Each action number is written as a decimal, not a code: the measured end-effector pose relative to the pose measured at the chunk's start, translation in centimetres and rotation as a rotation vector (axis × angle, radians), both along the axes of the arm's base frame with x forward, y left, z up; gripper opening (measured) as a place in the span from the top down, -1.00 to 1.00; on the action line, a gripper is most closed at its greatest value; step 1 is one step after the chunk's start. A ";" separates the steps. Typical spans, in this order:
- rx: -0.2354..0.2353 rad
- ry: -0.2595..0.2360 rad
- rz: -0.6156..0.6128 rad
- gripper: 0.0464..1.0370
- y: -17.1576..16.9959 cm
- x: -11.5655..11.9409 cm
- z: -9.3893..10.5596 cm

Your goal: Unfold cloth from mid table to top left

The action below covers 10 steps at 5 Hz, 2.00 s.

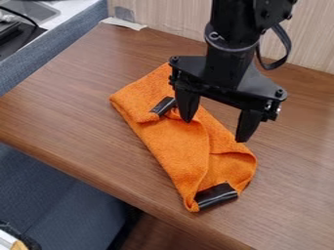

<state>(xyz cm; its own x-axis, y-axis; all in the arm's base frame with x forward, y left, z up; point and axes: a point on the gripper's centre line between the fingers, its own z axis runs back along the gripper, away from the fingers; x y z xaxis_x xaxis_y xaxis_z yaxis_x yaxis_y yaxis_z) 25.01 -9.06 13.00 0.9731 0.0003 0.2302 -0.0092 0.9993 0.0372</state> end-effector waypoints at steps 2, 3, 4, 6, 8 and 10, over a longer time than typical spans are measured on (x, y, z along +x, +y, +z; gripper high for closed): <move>0.037 0.048 0.014 -0.93 1.7 0.6 -1.3; 0.053 0.061 0.018 -0.93 2.7 1.3 -1.6; 0.067 0.052 0.036 -0.93 4.1 2.4 -1.5; 0.139 0.080 0.032 -0.93 6.7 4.6 -3.5; 0.154 0.151 0.053 -0.93 8.7 5.3 -6.7; 0.146 0.183 0.088 -0.85 9.9 5.3 -7.6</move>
